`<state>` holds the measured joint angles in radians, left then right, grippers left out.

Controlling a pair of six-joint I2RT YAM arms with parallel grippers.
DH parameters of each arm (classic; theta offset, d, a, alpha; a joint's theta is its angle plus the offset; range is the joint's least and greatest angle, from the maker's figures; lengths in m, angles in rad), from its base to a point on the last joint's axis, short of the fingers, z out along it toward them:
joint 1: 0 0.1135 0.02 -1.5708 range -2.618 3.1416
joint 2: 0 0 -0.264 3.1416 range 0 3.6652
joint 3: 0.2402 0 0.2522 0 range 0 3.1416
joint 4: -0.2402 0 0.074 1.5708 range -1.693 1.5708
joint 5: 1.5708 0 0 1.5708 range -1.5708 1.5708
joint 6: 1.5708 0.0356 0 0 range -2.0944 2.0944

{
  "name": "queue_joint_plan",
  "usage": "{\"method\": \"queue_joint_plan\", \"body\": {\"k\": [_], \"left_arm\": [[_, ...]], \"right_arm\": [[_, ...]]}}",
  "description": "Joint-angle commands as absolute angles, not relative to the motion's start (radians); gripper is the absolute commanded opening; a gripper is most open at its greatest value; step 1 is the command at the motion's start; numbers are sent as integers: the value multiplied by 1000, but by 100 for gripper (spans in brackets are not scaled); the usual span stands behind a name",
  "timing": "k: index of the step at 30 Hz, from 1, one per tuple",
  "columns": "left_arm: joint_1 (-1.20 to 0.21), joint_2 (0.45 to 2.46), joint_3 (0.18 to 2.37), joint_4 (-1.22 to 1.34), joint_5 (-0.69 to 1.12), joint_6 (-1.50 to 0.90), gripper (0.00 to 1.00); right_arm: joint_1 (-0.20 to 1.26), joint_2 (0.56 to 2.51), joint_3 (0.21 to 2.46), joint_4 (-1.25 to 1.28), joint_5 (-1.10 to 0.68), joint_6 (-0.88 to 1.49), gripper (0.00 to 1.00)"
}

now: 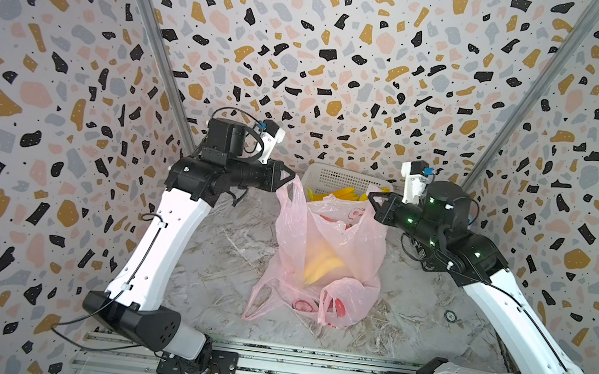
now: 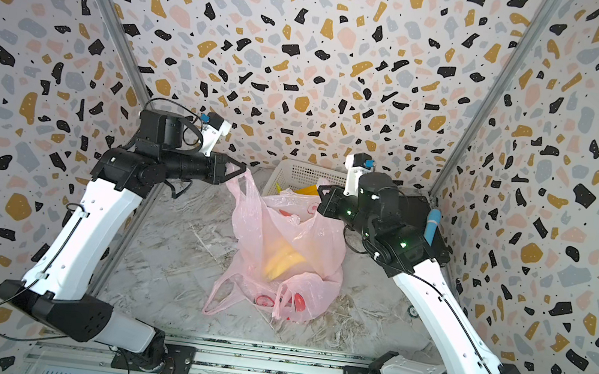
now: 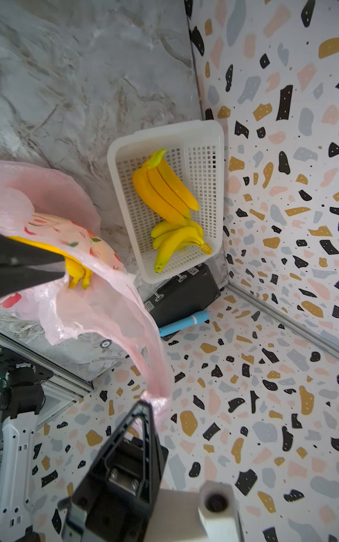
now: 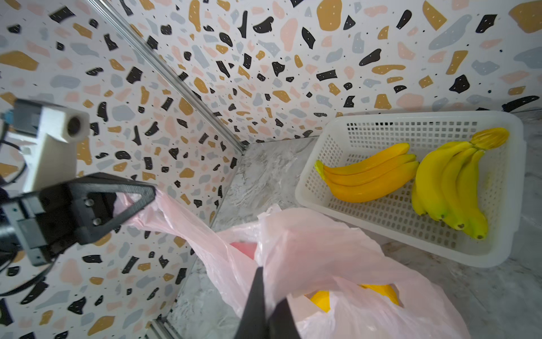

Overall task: Place the banana into a plastic bag & tie a knot
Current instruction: Adjust the plastic bag at the center of the board.

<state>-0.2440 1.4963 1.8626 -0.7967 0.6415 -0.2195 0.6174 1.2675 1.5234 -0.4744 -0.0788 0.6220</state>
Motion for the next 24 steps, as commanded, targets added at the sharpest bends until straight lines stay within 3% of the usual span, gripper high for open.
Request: {"method": "queue_joint_plan", "body": {"k": [1, 6, 8, 10, 13, 17, 18, 24], "left_arm": [[-197, 1540, 1936, -623, 817, -197, 0], [-143, 1645, 2031, -656, 957, -151, 0], [-133, 1649, 2026, -678, 991, -117, 0], [-127, 1640, 2010, -699, 1018, -82, 0], [-120, 1618, 1985, -733, 1023, -41, 0], [-98, 1585, 1951, -761, 1022, -8, 0], [-90, 1574, 1937, -758, 1035, -6, 0], [-65, 1535, 1876, -752, 1061, 22, 0]], "right_arm": [[594, 1314, 1613, -472, -89, 517, 0], [549, 1373, 1679, -480, -240, 389, 0], [536, 1364, 1680, -483, -312, 324, 16], [528, 1337, 1666, -486, -343, 256, 43], [522, 1291, 1633, -483, -339, 178, 71], [508, 1241, 1585, -477, -368, 71, 95], [502, 1233, 1570, -469, -377, 46, 100], [415, 1240, 1533, -469, -548, -107, 99]]}}
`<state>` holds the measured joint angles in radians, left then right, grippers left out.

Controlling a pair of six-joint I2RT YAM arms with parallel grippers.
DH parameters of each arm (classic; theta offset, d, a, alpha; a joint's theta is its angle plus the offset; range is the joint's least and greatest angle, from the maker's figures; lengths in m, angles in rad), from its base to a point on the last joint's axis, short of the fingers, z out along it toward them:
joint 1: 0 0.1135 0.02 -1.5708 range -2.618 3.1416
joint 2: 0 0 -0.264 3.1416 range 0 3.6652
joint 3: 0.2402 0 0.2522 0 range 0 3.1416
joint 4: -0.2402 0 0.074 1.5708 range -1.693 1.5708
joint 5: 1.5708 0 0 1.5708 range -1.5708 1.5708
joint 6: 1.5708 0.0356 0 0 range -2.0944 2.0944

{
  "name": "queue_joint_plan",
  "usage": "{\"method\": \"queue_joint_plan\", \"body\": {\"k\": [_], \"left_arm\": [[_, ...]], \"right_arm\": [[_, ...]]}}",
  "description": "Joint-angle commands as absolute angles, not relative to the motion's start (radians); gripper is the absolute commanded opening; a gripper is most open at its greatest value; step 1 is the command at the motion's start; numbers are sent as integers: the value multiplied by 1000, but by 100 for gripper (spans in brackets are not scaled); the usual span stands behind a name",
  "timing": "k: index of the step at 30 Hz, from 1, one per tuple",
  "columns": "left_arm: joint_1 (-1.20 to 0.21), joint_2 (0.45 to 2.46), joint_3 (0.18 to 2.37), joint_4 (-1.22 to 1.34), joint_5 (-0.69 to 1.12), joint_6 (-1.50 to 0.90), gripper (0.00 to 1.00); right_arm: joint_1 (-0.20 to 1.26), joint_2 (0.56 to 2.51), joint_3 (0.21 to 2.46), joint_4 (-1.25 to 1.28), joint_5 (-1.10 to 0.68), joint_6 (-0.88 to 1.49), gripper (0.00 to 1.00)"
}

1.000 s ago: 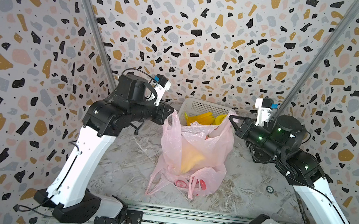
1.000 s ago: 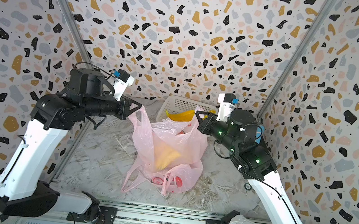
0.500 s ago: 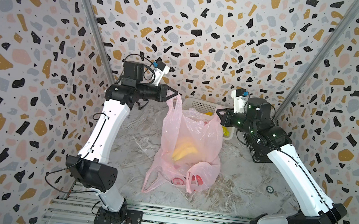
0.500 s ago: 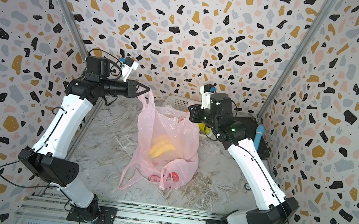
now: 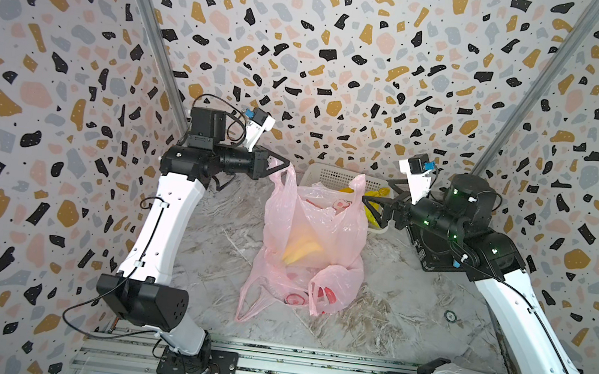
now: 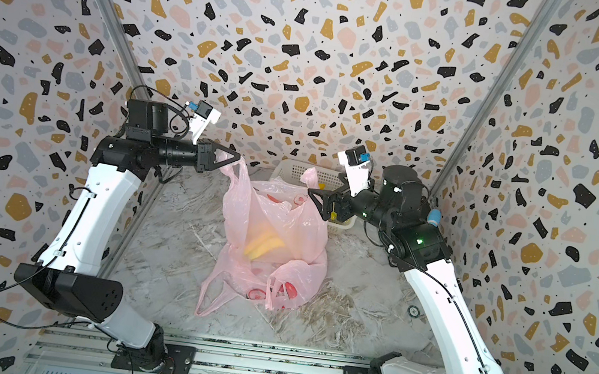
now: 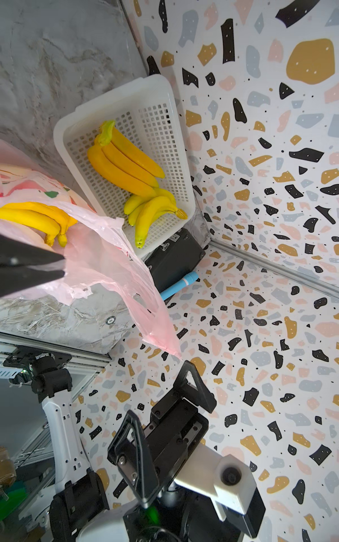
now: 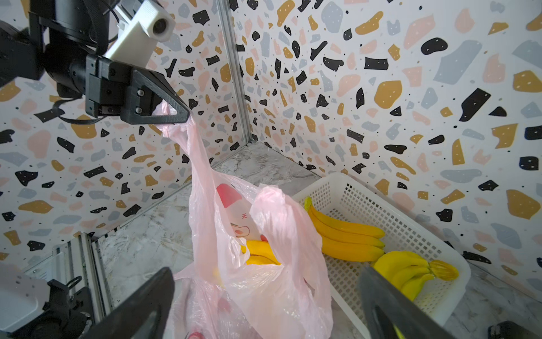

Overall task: Place the banana into a plastic bag & tie a knot
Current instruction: Adjust the plastic bag at the center of the board.

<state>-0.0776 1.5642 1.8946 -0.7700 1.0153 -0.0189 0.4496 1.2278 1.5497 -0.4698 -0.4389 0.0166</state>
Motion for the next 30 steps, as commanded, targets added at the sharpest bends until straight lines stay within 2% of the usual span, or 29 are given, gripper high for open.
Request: {"method": "queue_joint_plan", "body": {"k": [1, 9, 16, 20, 30], "left_arm": [[-62, 1534, 1871, -753, 1068, 25, 0], [-34, 1542, 1856, -727, 1113, 24, 0], [-24, 1547, 1831, -695, 1137, 22, 0], [-23, 1548, 1811, -669, 1148, 20, 0], [-21, 1555, 1812, -683, 1136, 42, 0]], "right_arm": [[397, 1246, 1529, -472, -590, -145, 98], [314, 1340, 1463, -439, -743, -402, 98], [238, 1477, 1521, -332, -942, -407, 100], [237, 1568, 1588, -336, -1107, -403, 96], [264, 1712, 1626, -139, -1208, -259, 92]]}}
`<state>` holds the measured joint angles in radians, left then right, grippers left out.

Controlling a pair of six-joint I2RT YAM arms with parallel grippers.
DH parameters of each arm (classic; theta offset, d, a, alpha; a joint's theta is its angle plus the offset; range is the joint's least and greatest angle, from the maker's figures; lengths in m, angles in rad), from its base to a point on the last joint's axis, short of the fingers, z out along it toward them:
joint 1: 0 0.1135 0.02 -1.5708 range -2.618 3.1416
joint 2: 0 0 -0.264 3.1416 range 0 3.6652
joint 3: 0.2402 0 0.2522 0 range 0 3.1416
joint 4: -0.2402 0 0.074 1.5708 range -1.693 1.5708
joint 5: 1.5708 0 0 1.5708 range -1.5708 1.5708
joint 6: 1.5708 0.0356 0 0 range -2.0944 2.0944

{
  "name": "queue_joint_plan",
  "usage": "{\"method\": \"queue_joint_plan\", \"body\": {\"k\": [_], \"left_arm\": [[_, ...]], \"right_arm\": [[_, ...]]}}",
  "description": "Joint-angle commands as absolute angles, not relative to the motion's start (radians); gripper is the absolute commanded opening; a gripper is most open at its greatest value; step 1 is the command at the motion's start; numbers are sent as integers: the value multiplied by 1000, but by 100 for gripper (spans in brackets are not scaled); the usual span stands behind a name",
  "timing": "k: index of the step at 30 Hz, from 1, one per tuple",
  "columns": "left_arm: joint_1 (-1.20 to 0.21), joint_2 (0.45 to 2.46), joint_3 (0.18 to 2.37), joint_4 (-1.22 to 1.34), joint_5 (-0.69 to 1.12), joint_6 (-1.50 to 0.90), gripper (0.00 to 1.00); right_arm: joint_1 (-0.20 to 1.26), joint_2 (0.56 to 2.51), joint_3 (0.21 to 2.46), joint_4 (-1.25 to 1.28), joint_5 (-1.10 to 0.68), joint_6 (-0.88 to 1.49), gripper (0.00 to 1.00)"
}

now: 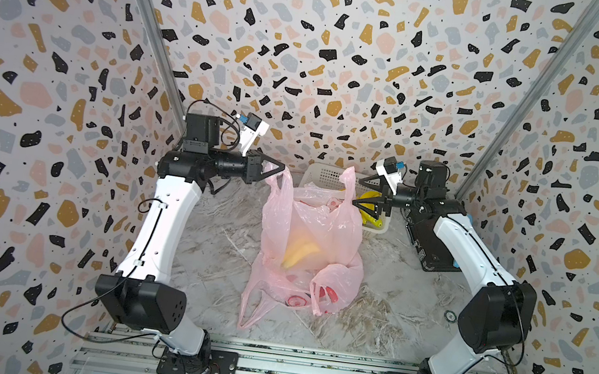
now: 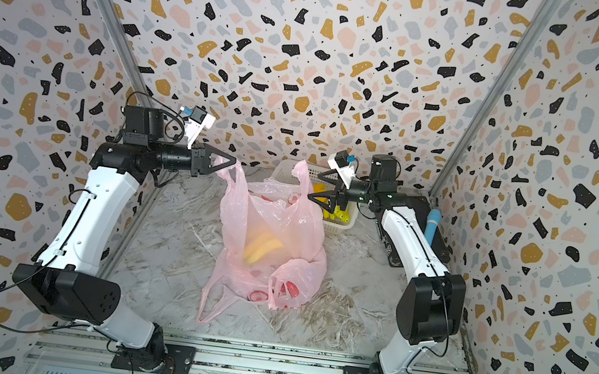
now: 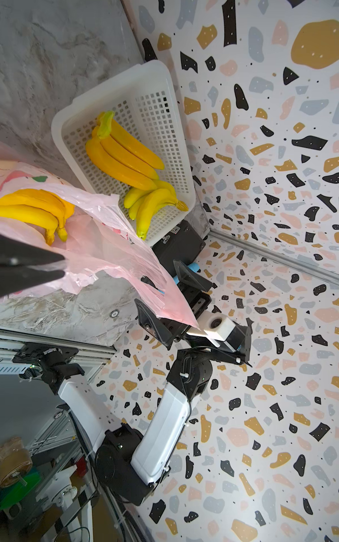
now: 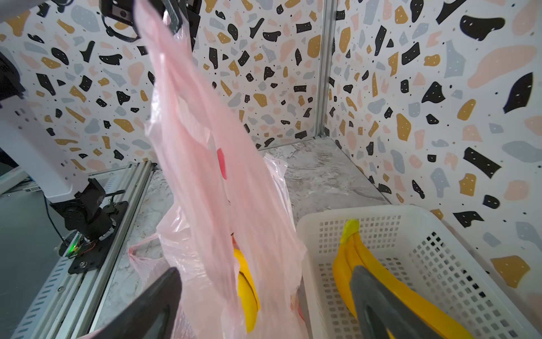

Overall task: Place the banana into a plastic bag & tie a knot
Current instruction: Adjust the plastic bag at the center of the board.

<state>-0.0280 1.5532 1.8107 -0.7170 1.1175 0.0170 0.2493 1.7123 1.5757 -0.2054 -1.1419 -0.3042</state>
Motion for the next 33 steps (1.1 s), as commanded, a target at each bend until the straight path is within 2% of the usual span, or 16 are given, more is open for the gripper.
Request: {"method": "queue_joint_plan", "body": {"k": [1, 6, 9, 10, 12, 13, 14, 15, 18, 19, 22, 24, 28, 33], "left_arm": [[-21, 1555, 1810, -681, 1136, 42, 0], [-21, 1556, 1809, -682, 1132, 42, 0], [-21, 1553, 1811, -682, 1129, 40, 0], [-21, 1551, 1811, -678, 1129, 34, 0], [-21, 1546, 1810, -662, 1129, 14, 0], [-21, 1541, 1806, -647, 1121, -8, 0], [-21, 1534, 1802, -631, 1110, -32, 2], [-21, 1525, 1794, -612, 1098, -58, 10], [-21, 1454, 1730, -509, 999, -179, 59], [-21, 1421, 1702, -493, 950, -203, 70], [-23, 1307, 1613, -436, 772, -281, 93], [-23, 1230, 1564, -443, 605, -306, 99], [-23, 1098, 1453, -449, 346, -360, 99], [-37, 945, 1161, -271, 320, -451, 99]], "right_arm": [[271, 1718, 1629, -132, -1204, -261, 92], [297, 1753, 1659, -121, -1199, -246, 88], [306, 1763, 1668, -104, -1206, -222, 78], [308, 1765, 1669, -100, -1209, -212, 69], [313, 1764, 1668, -68, -1212, -167, 44], [314, 1760, 1663, -50, -1210, -134, 24], [317, 1753, 1651, 12, -1197, -87, 6], [318, 1744, 1637, 59, -1180, -36, 0], [321, 1689, 1562, 190, -1105, 87, 0], [322, 1665, 1533, 217, -1064, 117, 0], [325, 1608, 1477, 253, -963, 190, 0], [325, 1584, 1459, 243, -913, 228, 0], [328, 1541, 1408, 247, -839, 299, 0], [330, 1514, 1376, 223, -810, 339, 0]]}}
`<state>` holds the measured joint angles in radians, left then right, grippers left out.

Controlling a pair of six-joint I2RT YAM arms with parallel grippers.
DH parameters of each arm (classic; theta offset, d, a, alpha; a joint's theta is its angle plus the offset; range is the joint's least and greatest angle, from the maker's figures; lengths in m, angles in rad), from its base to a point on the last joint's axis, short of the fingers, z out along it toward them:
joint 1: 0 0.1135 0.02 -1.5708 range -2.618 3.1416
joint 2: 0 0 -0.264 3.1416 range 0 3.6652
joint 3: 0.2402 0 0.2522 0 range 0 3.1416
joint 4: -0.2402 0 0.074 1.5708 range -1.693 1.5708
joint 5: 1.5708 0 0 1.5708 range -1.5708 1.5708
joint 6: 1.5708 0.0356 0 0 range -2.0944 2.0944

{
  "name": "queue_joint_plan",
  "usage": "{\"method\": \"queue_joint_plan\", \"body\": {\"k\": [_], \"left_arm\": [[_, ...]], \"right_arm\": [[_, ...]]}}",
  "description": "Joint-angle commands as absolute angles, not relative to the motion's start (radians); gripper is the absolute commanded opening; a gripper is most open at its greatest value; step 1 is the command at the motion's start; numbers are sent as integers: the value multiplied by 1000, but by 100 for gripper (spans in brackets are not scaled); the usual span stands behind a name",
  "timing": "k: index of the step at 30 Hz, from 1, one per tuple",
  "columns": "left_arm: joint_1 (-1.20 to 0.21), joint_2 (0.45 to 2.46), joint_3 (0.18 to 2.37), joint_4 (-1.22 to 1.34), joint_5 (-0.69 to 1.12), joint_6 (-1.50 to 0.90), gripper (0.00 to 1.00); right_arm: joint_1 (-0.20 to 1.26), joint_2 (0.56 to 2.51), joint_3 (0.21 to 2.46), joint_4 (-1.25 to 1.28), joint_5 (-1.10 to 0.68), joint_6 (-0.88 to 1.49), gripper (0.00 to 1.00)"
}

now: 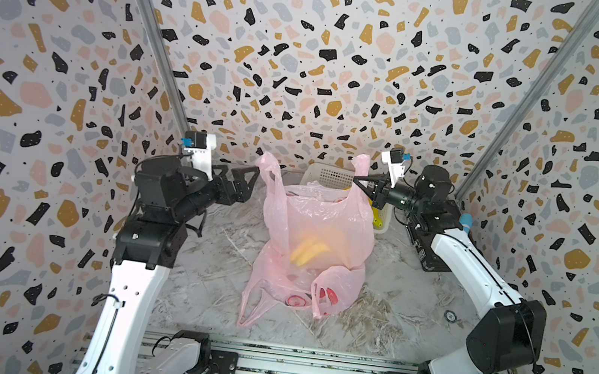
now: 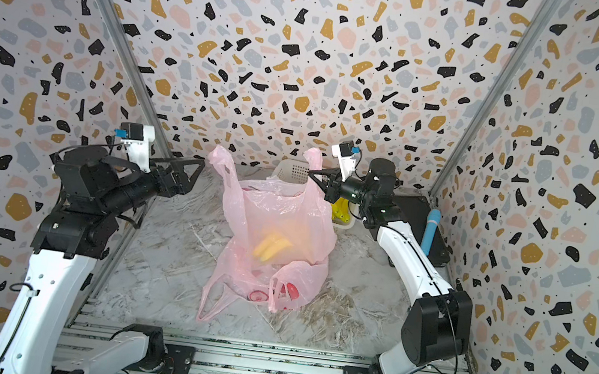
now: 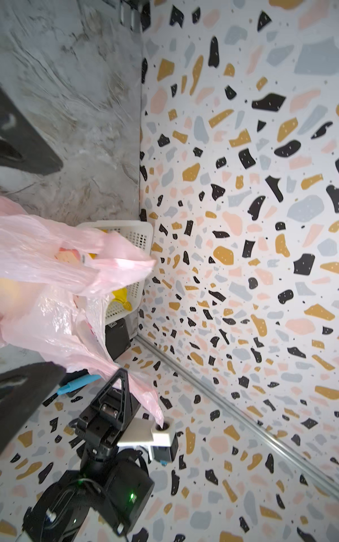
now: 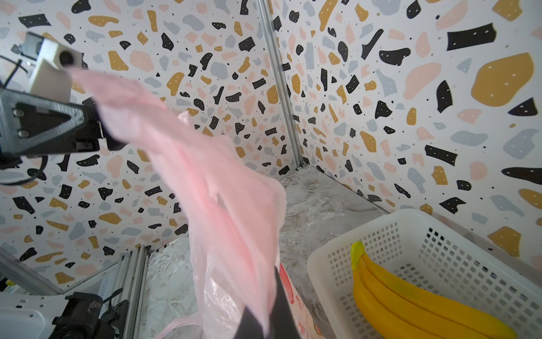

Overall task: Place the banana into a plastic bag & tie a knot
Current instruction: Adjust the plastic bag at the center of the board.

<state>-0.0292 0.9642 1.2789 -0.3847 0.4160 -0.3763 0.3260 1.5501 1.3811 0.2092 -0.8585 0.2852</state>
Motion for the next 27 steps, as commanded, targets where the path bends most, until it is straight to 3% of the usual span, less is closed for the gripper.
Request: {"method": "queue_joint_plan", "body": {"k": [1, 6, 11, 22, 27], "left_arm": [[-51, 922, 1121, -258, 304, -456, 99], [-157, 863, 987, -248, 214, -404, 99], [-175, 876, 820, 30, 337, -395, 99], [-192, 1145, 933, 256, 623, -371, 99], [-272, 1209, 1024, 136, 487, -231, 99]], "right_arm": [[331, 1510, 1377, 206, -801, 338, 0], [331, 1495, 1379, 137, -750, 350, 0], [331, 1473, 1346, 153, -751, 373, 0], [331, 1459, 1333, 127, -769, 392, 0], [329, 1465, 1335, 140, -777, 408, 0]]}}
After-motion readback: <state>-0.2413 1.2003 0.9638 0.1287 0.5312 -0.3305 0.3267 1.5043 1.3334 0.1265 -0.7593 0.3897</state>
